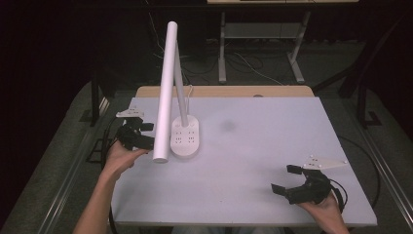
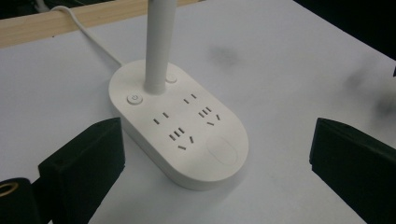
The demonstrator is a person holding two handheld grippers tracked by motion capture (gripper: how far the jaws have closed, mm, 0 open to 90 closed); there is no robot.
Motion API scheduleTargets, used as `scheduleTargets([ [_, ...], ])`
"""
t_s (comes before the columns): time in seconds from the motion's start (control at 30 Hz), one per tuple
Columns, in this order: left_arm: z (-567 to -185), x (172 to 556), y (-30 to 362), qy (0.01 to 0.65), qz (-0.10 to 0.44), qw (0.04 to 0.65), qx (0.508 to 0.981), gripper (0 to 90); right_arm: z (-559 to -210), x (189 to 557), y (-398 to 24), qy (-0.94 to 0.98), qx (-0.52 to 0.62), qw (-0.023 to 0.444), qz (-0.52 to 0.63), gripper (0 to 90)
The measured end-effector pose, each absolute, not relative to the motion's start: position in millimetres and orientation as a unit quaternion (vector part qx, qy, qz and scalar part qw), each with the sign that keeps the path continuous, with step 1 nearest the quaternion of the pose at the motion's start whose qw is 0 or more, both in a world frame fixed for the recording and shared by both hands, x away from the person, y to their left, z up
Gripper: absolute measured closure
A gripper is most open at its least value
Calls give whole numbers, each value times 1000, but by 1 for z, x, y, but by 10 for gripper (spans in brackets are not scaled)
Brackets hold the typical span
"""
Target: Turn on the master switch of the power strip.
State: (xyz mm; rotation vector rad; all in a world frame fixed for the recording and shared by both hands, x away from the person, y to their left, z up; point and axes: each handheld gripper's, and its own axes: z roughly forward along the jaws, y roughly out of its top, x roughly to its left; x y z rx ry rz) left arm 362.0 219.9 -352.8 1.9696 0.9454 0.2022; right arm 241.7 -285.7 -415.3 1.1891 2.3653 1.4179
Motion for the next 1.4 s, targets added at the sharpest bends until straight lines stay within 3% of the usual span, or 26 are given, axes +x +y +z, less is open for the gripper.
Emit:
scheduleTargets([
  [0.73, -343, 396, 215, 385, 95, 432, 810, 44, -416, 242, -286, 786, 398, 68, 468, 3],
  [1.4, -357, 419, 212, 403, 96, 426, 804, 201, -417, 243, -285, 788, 398, 68, 465, 3],
])
